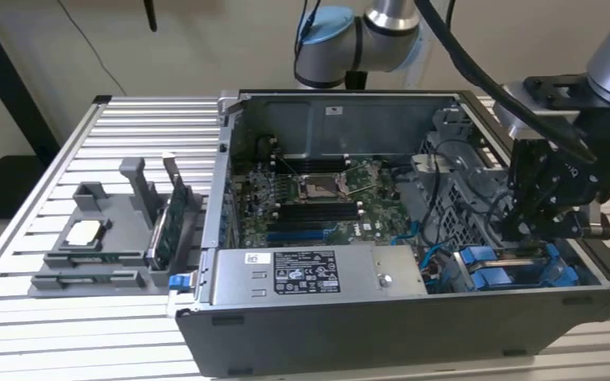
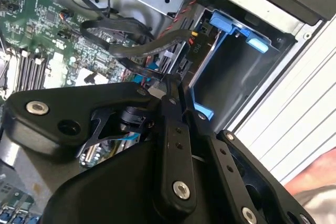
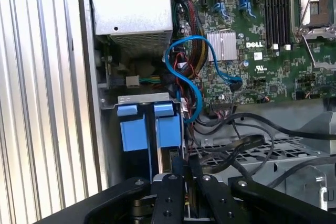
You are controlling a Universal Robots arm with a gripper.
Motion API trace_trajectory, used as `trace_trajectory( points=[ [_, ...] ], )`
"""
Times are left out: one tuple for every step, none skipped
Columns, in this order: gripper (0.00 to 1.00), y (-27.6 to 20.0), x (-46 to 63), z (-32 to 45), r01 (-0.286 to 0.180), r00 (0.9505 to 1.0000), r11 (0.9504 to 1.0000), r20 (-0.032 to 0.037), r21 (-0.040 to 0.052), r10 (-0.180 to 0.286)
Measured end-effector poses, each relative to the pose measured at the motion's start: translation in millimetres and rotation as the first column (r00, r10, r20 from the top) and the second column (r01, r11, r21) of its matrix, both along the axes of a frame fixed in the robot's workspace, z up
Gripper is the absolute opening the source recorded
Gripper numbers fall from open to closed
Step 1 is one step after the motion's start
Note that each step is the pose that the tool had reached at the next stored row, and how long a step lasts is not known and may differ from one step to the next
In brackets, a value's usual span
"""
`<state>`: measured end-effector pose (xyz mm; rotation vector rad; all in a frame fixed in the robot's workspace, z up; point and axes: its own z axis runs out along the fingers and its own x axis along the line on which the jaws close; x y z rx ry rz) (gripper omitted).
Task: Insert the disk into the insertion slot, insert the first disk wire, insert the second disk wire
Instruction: 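Insert the second disk wire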
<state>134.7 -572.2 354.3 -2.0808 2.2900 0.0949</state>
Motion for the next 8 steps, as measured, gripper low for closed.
trace_trajectory(
  points=[
    [0.16, -0.4, 0.6, -1.0, 0.000, 1.0000, 1.0000, 0.0001, -0.0002, 0.000],
    [0.16, -0.8, 0.9, -1.9, 0.000, 1.0000, 1.0000, 0.0002, -0.0003, 0.000],
    [0.16, -1.2, 1.1, -3.1, 0.000, 1.0000, 1.0000, 0.0003, -0.0001, 0.000],
    [0.16, -1.6, 2.4, -6.1, 0.000, 1.0000, 1.0000, 0.0013, -0.0007, 0.000],
    [0.16, -1.7, 4.0, -7.7, 0.000, 1.0000, 1.0000, 0.0020, -0.0009, 0.000],
    [0.16, -1.7, 4.5, -8.1, -0.001, 1.0000, 1.0000, 0.0024, -0.0009, 0.001],
    [0.16, -1.7, 5.2, -8.6, -0.001, 1.0000, 1.0000, 0.0027, -0.0009, 0.001],
    [0.16, -1.7, 6.0, -8.9, -0.002, 1.0000, 1.0000, 0.0029, -0.0010, 0.002]
  ],
)
